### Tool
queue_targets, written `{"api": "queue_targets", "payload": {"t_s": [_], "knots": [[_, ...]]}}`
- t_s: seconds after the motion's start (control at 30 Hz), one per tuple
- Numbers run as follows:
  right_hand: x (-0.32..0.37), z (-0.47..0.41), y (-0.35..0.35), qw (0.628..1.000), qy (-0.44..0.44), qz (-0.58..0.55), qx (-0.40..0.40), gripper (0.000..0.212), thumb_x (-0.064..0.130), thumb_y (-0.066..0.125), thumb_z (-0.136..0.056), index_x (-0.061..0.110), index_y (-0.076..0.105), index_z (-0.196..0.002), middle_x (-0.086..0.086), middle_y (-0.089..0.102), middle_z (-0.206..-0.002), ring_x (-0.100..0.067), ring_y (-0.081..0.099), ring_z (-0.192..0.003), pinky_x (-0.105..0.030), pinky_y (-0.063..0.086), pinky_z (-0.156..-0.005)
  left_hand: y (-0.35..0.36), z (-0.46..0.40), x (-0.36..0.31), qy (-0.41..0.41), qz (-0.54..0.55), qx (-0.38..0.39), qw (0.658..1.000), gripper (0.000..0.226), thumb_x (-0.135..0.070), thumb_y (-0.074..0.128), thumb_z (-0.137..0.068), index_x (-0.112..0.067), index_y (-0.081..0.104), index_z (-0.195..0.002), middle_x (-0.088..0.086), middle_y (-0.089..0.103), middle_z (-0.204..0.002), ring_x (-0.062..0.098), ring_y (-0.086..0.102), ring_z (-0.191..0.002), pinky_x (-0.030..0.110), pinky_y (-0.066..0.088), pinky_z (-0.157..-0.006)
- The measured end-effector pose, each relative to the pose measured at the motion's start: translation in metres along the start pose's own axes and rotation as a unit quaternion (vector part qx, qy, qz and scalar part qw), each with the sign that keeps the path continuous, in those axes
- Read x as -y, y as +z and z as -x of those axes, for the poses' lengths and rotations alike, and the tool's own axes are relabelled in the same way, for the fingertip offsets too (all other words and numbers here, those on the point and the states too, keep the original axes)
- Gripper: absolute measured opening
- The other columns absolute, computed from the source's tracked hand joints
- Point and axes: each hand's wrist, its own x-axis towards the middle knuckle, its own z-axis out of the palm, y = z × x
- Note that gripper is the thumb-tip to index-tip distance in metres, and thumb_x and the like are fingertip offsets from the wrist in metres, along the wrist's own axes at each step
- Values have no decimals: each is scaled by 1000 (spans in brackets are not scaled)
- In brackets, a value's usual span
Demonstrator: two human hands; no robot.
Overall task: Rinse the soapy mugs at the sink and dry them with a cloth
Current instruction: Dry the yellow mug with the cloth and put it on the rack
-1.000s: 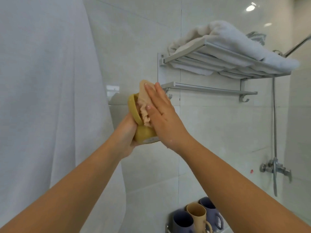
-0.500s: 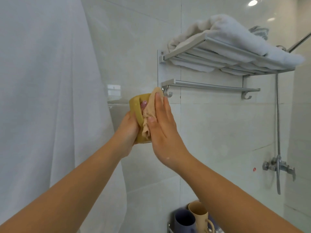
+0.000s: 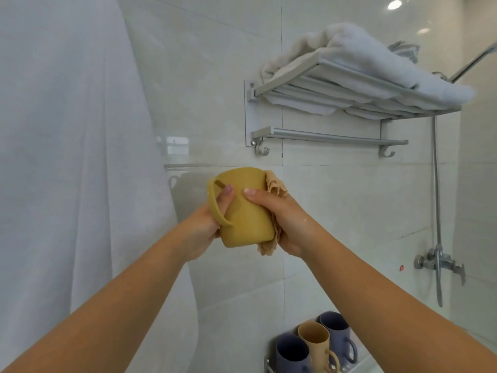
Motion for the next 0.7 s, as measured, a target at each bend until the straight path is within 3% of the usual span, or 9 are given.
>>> {"api": "queue_targets", "payload": {"t_s": [0.1,0.2,0.3,0.4,0.47,0.5,0.57,0.63,0.7], "knots": [[-2,-4,-3,997,-2,47,-53,22,27,67,-86,20,62,-106,-11,71,-103,-28,69,-87,-25,51,-49,0,-4,-1,-12,9,20,1000,121,-85,75,-30,-28,50,-134,-1,66,-127,21,62,-117,48,48,-101],[-2,-6,-4,995,9,43,-86,26,31,65,-87,18,60,-108,-12,70,-98,-26,67,-74,-24,47,-42,6,-6,-6,-23,16,19,999,121,-79,81,-26,-23,53,-130,1,67,-124,19,65,-112,38,56,-90],[1,-9,-11,993,12,21,-114,23,35,65,-87,20,58,-103,-12,68,-92,-28,64,-61,-24,43,-35,-2,-4,-8,-40,80,17,996,83,-44,89,-46,-11,61,-115,6,68,-112,20,70,-95,34,60,-78],[5,-13,-21,982,-25,40,-182,25,34,69,-84,22,58,-102,-8,66,-95,-27,63,-71,-19,42,-36,-20,-1,-11,-58,178,-60,981,38,-10,74,-72,-9,61,-107,10,63,-102,21,70,-81,34,61,-75],[4,-17,-24,966,-67,115,-221,37,32,73,-81,22,55,-112,-2,64,-101,-21,63,-79,-22,48,-45,-17,2,-16,-25,96,-156,983,14,-6,63,-88,-15,63,-98,6,62,-101,19,67,-81,34,55,-82],[2,-19,-24,955,-92,152,-236,47,30,75,-80,22,52,-120,3,61,-103,-16,63,-85,-25,52,-57,-10,4,-20,0,41,-193,980,11,-9,58,-93,-17,62,-99,5,62,-102,18,65,-83,34,53,-85],[-2,-22,-20,931,-137,214,-261,64,32,78,-77,26,43,-131,17,54,-102,-10,59,-93,-33,53,-77,11,5,-28,35,-34,-216,975,20,-19,58,-95,-18,59,-115,2,62,-106,17,63,-88,36,50,-89],[-6,-24,-15,906,-168,275,-276,70,41,77,-72,34,38,-130,23,51,-101,-11,58,-97,-40,53,-83,26,1,-33,9,-76,-192,978,52,-38,63,-90,-20,46,-136,-2,58,-121,17,59,-101,39,49,-95],[-10,-23,-6,893,-185,313,-265,73,49,73,-67,40,35,-129,21,54,-106,-11,58,-100,-43,53,-83,34,-6,-36,-46,-68,-167,982,81,-58,67,-78,-26,34,-145,-3,51,-135,19,55,-112,41,47,-95]]}}
